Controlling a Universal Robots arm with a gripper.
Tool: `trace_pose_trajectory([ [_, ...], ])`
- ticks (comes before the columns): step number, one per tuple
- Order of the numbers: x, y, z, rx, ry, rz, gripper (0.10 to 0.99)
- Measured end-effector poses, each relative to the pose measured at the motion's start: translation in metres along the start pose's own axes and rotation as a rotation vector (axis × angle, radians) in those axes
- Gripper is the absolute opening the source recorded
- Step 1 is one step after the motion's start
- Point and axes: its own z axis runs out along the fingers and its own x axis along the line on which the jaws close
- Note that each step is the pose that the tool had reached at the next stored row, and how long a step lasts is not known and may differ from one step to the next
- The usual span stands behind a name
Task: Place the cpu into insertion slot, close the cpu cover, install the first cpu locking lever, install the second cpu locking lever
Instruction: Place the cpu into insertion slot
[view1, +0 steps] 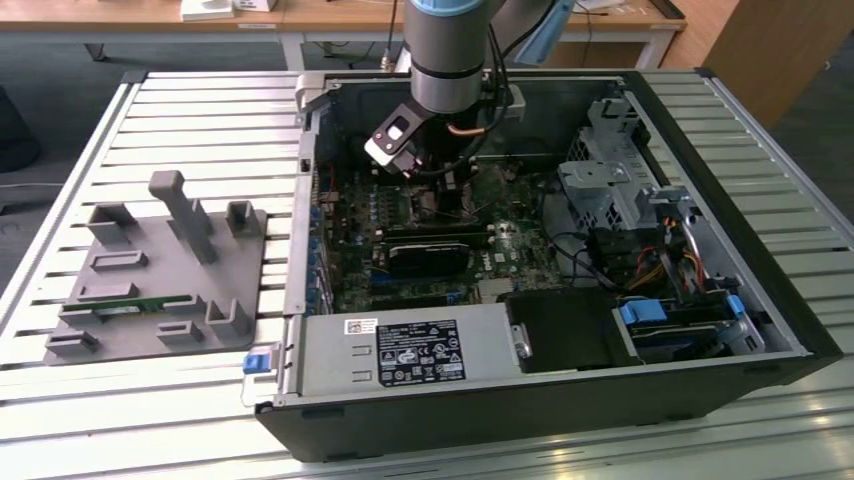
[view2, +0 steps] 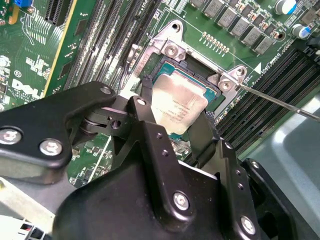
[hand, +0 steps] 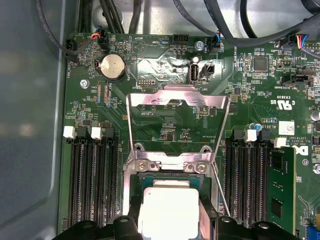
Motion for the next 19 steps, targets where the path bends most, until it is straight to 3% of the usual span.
trace_pose_trajectory([
  [7,0.0001,0.0001,0.0001,0.0,0.0003,0.0,0.545],
  [8,0.0001,0.0001,0.0001,0.0,0.0002,0.0,0.608],
  [10,0.0,0.0001,-0.0005,0.0,0.0003,0.0,0.608],
  [19,0.0001,0.0005,-0.0087,0.0,0.0006,0.0,0.608],
])
